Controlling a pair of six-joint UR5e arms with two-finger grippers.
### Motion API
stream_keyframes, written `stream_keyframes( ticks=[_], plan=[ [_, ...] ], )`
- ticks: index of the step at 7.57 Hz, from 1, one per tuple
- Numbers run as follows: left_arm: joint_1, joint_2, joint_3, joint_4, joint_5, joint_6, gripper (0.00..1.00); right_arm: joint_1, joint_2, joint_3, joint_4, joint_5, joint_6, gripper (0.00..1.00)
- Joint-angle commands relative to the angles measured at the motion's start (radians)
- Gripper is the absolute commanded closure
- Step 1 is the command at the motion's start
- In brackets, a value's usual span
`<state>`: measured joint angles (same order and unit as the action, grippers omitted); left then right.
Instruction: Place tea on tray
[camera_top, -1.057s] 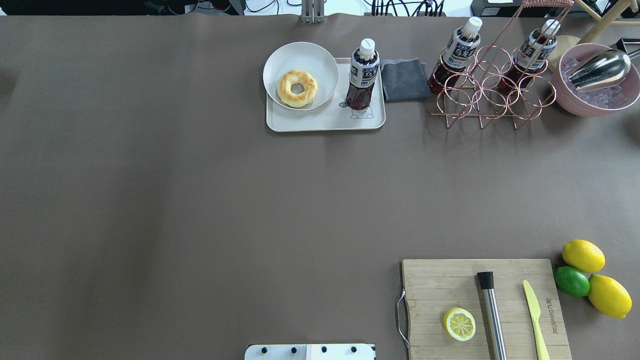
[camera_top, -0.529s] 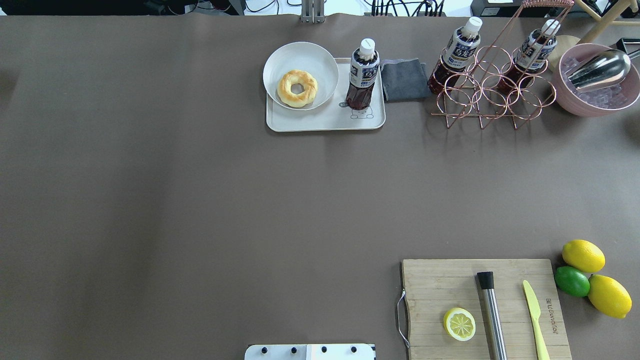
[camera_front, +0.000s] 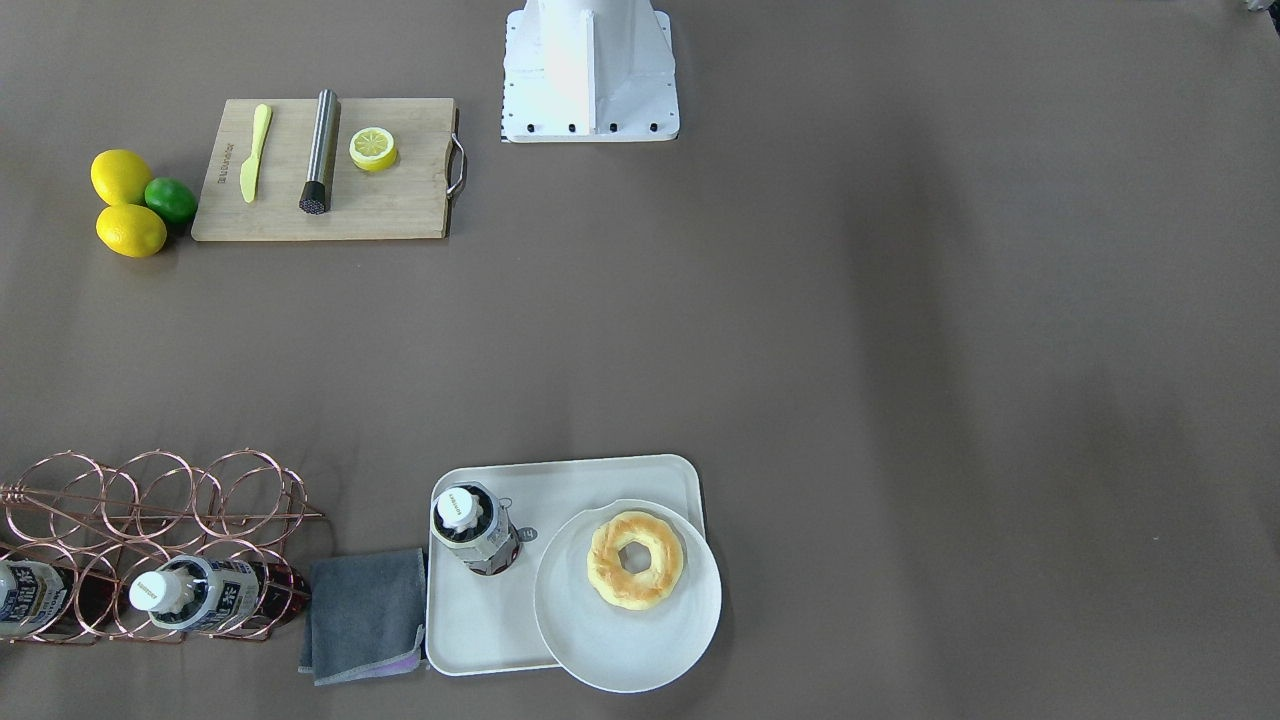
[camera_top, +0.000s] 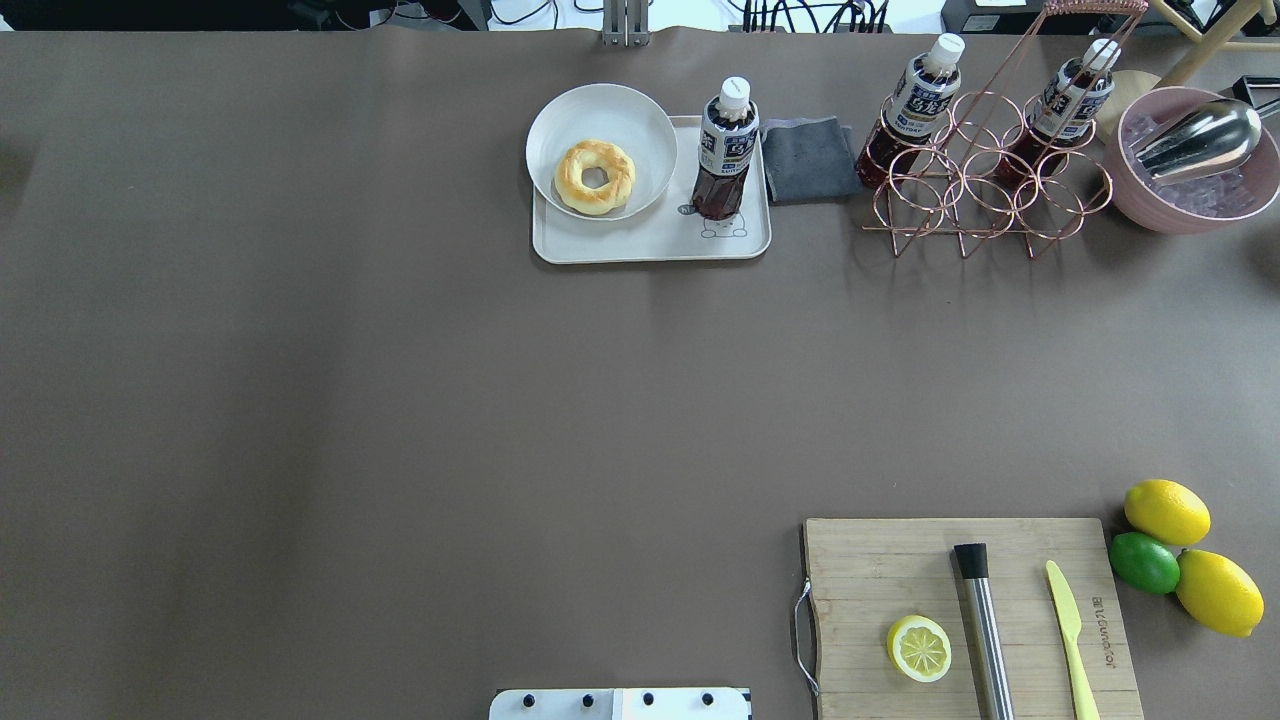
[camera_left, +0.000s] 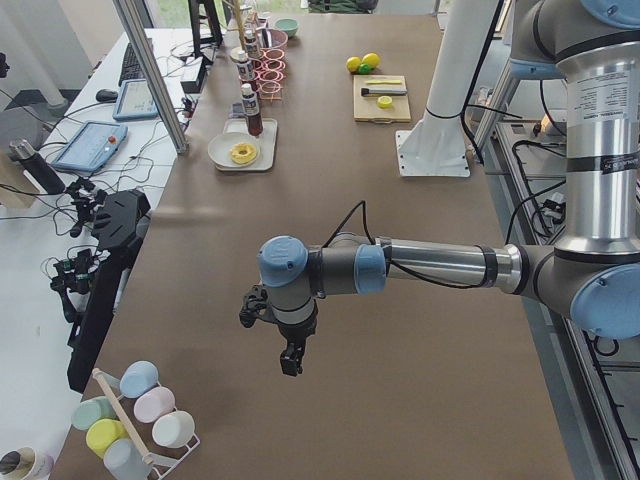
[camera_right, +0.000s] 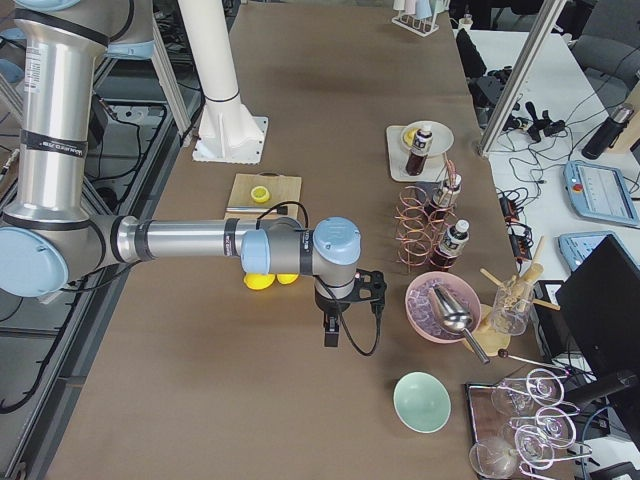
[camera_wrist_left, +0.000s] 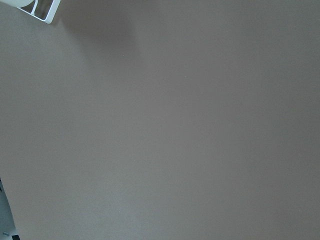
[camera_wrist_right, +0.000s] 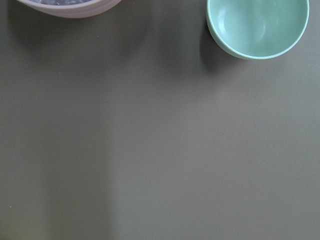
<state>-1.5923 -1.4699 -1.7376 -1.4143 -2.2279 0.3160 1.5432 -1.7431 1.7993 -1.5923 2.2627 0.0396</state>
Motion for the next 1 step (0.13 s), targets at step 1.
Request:
stream_keyframes(
  ticks=[1],
  plan=[
    [0.000,-0.006,0.000,0.000,0.001,0.000,0.03,0.000,-0.001,0.002,0.000,0.000,0.000,0.00]
  ],
)
